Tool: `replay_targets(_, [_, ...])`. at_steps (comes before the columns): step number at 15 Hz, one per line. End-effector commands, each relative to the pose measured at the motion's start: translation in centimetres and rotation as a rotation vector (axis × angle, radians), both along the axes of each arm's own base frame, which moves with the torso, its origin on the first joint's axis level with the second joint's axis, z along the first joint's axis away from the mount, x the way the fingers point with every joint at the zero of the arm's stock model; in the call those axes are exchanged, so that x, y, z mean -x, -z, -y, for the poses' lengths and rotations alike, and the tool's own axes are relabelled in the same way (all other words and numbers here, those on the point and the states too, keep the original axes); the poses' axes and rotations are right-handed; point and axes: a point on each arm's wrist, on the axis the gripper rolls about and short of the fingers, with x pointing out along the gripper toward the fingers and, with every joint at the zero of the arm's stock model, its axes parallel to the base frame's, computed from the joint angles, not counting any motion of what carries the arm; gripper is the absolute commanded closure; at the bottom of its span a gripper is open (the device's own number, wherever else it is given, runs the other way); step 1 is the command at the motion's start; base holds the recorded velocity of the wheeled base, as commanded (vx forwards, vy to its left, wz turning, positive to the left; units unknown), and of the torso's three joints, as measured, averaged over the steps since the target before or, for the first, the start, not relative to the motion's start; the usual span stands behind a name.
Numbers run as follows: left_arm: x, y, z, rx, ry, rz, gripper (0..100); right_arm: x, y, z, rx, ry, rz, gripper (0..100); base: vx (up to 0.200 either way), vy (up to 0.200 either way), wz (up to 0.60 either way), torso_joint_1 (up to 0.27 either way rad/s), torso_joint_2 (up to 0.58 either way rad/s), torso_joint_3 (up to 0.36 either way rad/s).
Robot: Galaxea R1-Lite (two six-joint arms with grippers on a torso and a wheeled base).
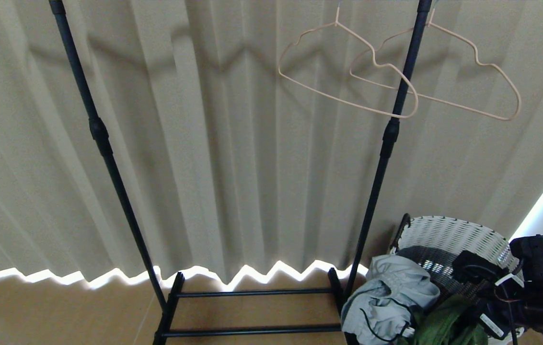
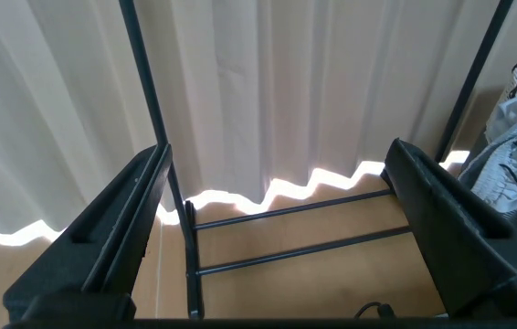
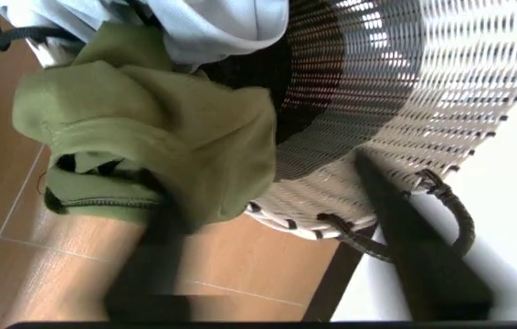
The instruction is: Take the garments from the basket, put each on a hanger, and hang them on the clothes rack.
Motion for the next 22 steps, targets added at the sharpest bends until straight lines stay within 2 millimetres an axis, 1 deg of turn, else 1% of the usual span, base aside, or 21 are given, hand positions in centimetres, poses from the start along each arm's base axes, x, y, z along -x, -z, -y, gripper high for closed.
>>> replay_targets(1, [0.0, 0.0, 0.0, 0.000, 0.000, 0.001, 0, 0.4, -0.6, -0.1, 0.001, -0.002, 0.026, 100, 0.000, 0.000, 0.00, 0.000, 0.00, 0.000])
replay_targets(4, [0.0, 0.0, 0.0, 0.000, 0.000, 0.000, 0, 3.8, -3.0, -0.5, -0.042, -0.040, 0.137, 100, 0.000, 0.000, 0.00, 0.000, 0.00, 0.000])
replay_targets(5, [0.0, 0.0, 0.0, 0.000, 0.000, 0.000, 0, 6.1, -4.8, -0.8, -0.046, -0.035, 0.241, 100, 0.000, 0.000, 0.00, 0.000, 0.00, 0.000])
replay_targets(6, [0.0, 0.0, 0.0, 0.000, 0.000, 0.000, 0, 7.0, -5.5, -0.9, -0.054, -0.024, 0.290, 100, 0.000, 0.000, 0.00, 0.000, 0.00, 0.000])
replay_targets(7, [0.0, 0.0, 0.0, 0.000, 0.000, 0.001, 0, 9.1, -7.3, -1.1, -0.095, 0.024, 0.428, 100, 0.000, 0.000, 0.00, 0.000, 0.00, 0.000])
replay_targets(8, [0.0, 0.0, 0.0, 0.000, 0.001, 0.000, 0, 9.9, -7.9, -1.1, -0.111, 0.038, 0.467, 100, -0.200, 0.000, 0.00, -0.002, 0.01, 0.002])
replay_targets(9, [0.0, 0.0, 0.0, -0.001, 0.001, 0.000, 0, 11.2, -8.9, -1.3, -0.127, 0.051, 0.519, 100, -0.200, 0.000, 0.00, 0.002, 0.00, 0.002])
replay_targets(10, [0.0, 0.0, 0.0, -0.004, 0.002, 0.000, 0, 12.2, -9.4, -1.4, -0.138, 0.057, 0.546, 100, -0.200, 0.000, 0.00, 0.007, 0.00, -0.007])
replay_targets(12, [0.0, 0.0, 0.0, -0.007, 0.005, -0.002, 0, 13.3, -9.9, -1.6, -0.162, 0.064, 0.600, 100, -0.200, 0.000, 0.00, -0.002, 0.00, 0.002])
replay_targets(15, [0.0, 0.0, 0.0, -0.007, 0.005, -0.001, 0, 13.4, -11.1, -1.6, -0.166, 0.050, 0.659, 100, -0.200, 0.000, 0.00, 0.002, 0.00, 0.001])
replay_targets(18, [0.0, 0.0, 0.0, -0.009, 0.006, -0.002, 0, 12.4, -13.0, -2.0, -0.245, -0.001, 0.697, 100, 0.000, 0.000, 0.00, 0.000, 0.00, 0.000])
replay_targets(19, [0.0, 0.0, 0.0, -0.007, 0.011, -0.002, 0, 11.8, -13.7, -2.6, -0.311, -0.033, 0.701, 100, 0.000, 0.000, 0.00, 0.000, 0.00, 0.000])
replay_targets(22, [0.0, 0.0, 0.0, -0.037, 0.016, 0.003, 0, 11.4, -14.1, -4.4, -0.442, -0.128, 0.666, 100, 0.000, 0.000, 0.00, 0.000, 0.00, 0.000])
